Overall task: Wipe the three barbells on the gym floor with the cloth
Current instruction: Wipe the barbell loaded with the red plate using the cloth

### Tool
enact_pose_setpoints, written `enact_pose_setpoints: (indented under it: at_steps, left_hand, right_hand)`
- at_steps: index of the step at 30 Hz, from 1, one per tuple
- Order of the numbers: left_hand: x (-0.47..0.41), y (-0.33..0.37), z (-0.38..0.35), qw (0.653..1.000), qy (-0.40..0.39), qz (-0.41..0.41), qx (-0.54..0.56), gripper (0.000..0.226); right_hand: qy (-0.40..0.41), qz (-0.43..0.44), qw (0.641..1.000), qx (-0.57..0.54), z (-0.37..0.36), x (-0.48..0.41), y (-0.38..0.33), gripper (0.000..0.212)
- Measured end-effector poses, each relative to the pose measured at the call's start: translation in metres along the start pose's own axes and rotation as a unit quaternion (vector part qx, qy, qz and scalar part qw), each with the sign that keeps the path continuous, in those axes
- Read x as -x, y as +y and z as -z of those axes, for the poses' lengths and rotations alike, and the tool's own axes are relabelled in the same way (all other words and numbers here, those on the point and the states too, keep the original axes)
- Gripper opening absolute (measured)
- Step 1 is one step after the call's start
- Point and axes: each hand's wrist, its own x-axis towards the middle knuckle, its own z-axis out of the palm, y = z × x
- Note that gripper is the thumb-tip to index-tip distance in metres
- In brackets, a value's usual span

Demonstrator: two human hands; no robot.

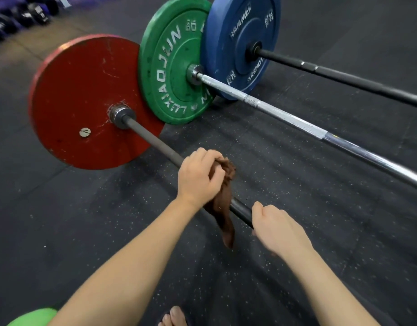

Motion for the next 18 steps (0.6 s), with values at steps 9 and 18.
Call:
enact_pose_setpoints:
  at_steps: [9, 18]
  left_hand:
    - [-0.049, -0.074, 0.024, 0.987, 0.058, 0.140, -0.053, 0.024]
    - [0.004, -0.005, -0.005, 0.992, 0.095, 0.079, -0.006, 0.016]
  right_hand:
    - [-0.008, -0.015, 0.999, -0.030, 0.004, 0.002, -0.001, 0.020]
    - [-0.025, -0.075, 0.990, -0.120, 0.002, -0.004, -0.004, 0.015]
